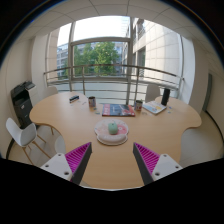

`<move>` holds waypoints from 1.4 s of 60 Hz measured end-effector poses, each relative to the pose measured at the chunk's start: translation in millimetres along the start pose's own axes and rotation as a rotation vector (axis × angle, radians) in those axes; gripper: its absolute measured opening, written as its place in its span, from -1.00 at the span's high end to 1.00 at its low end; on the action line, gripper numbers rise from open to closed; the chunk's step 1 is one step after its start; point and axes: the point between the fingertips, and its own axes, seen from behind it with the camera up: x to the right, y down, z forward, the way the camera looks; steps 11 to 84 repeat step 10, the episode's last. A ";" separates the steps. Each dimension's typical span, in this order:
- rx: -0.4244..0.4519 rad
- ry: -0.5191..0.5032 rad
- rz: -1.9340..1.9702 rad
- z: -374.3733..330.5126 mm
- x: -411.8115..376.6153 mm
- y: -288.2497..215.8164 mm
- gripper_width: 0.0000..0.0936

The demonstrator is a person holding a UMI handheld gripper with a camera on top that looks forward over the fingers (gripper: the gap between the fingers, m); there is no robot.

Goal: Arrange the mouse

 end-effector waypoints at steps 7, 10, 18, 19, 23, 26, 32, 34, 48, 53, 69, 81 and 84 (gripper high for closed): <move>-0.005 0.003 -0.003 -7.5 -1.6 3.4 -0.82; -0.002 0.006 -0.005 -9.7 -0.9 3.0 -0.82; -0.002 0.006 -0.005 -9.7 -0.9 3.0 -0.82; -0.002 0.006 -0.005 -9.7 -0.9 3.0 -0.82; -0.002 0.006 -0.005 -9.7 -0.9 3.0 -0.82; -0.002 0.006 -0.005 -9.7 -0.9 3.0 -0.82; -0.002 0.006 -0.005 -9.7 -0.9 3.0 -0.82; -0.002 0.006 -0.005 -9.7 -0.9 3.0 -0.82; -0.002 0.006 -0.005 -9.7 -0.9 3.0 -0.82; -0.002 0.006 -0.005 -9.7 -0.9 3.0 -0.82; -0.002 0.006 -0.005 -9.7 -0.9 3.0 -0.82; -0.002 0.006 -0.005 -9.7 -0.9 3.0 -0.82; -0.002 0.006 -0.005 -9.7 -0.9 3.0 -0.82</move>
